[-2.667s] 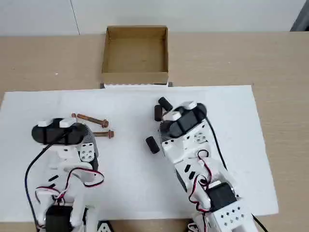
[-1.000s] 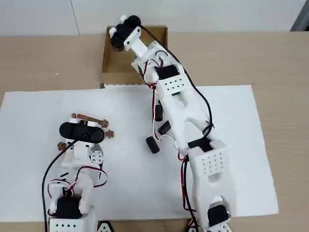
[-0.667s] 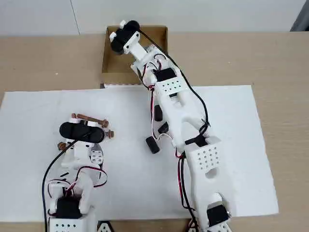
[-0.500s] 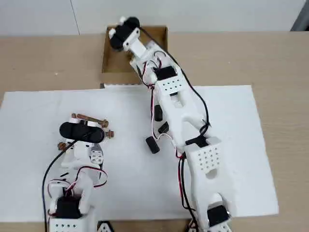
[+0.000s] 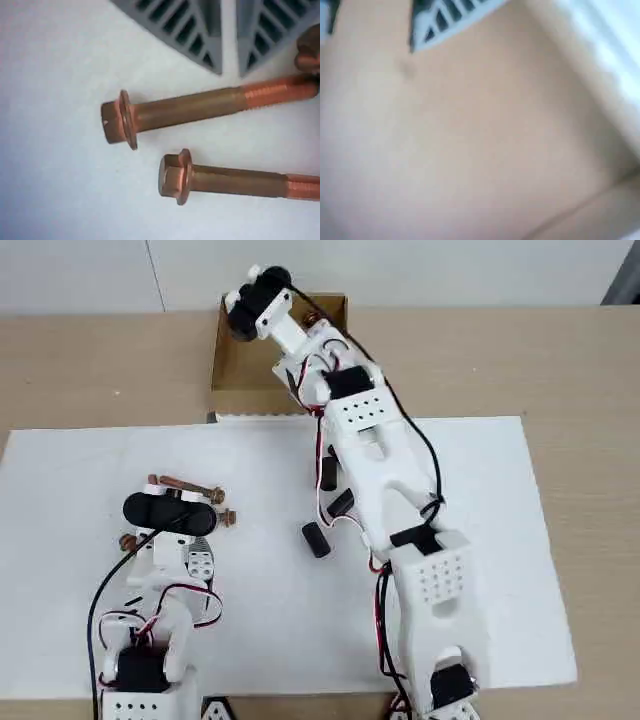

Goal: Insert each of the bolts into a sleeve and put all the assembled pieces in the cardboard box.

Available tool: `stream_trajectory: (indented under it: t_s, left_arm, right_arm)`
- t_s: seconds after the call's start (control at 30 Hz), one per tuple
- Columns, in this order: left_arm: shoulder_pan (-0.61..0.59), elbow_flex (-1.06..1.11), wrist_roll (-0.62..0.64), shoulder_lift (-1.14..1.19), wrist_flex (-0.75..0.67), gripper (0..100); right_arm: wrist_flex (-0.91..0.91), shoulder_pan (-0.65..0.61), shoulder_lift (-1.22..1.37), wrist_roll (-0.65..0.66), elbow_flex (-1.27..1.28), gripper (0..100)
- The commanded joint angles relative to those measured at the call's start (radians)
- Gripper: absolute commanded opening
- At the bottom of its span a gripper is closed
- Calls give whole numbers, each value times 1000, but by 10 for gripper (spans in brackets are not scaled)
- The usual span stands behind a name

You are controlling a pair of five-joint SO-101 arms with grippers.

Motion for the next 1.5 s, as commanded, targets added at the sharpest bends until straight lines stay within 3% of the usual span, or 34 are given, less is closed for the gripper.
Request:
stream_trajectory:
  t_s: [0.0, 0.3, 0.5, 0.7, 1.03, 1.47]
  left_arm:
    - [-6, -5, 2, -9, -25, 6]
    - [-6, -5, 2, -9, -25, 6]
    - [-6, -5, 2, -9, -25, 6]
    - [-6, -5, 2, -9, -25, 6]
    - [-6, -5, 2, -9, -25, 6]
    - [-6, -5, 2, -9, -25, 6]
  right_arm:
    - [139, 8, -147, 0, -49, 91]
    - [452, 8, -311, -3, -49, 91]
    - [653, 8, -380, -140, -49, 91]
    - [877, 10, -430, -170, -49, 91]
    - [894, 65, -417, -164, -3, 93]
    - [854, 79, -147, -86, 17, 99]
